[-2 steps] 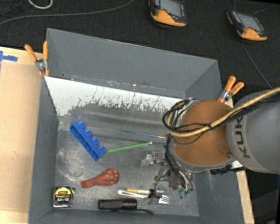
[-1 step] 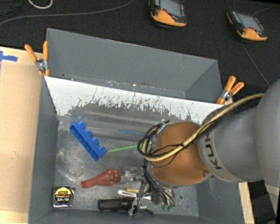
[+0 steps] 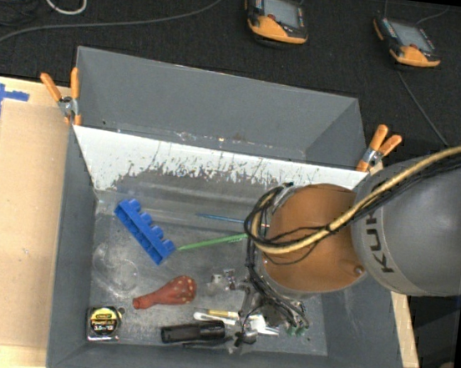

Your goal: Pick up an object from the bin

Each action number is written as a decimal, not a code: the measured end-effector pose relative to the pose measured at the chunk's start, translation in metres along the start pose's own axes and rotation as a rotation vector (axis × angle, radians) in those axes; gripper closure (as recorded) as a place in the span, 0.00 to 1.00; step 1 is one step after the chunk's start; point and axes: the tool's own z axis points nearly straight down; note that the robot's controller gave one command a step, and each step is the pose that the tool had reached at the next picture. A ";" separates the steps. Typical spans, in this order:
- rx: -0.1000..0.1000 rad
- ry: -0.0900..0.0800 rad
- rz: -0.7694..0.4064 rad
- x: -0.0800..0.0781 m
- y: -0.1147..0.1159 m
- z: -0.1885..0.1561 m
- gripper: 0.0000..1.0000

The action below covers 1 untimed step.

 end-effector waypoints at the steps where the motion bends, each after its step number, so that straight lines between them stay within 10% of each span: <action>1: -0.001 -0.011 0.043 -0.003 0.002 0.029 0.00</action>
Offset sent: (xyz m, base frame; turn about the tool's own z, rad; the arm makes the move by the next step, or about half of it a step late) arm -0.0066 0.0061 -0.0593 -0.2185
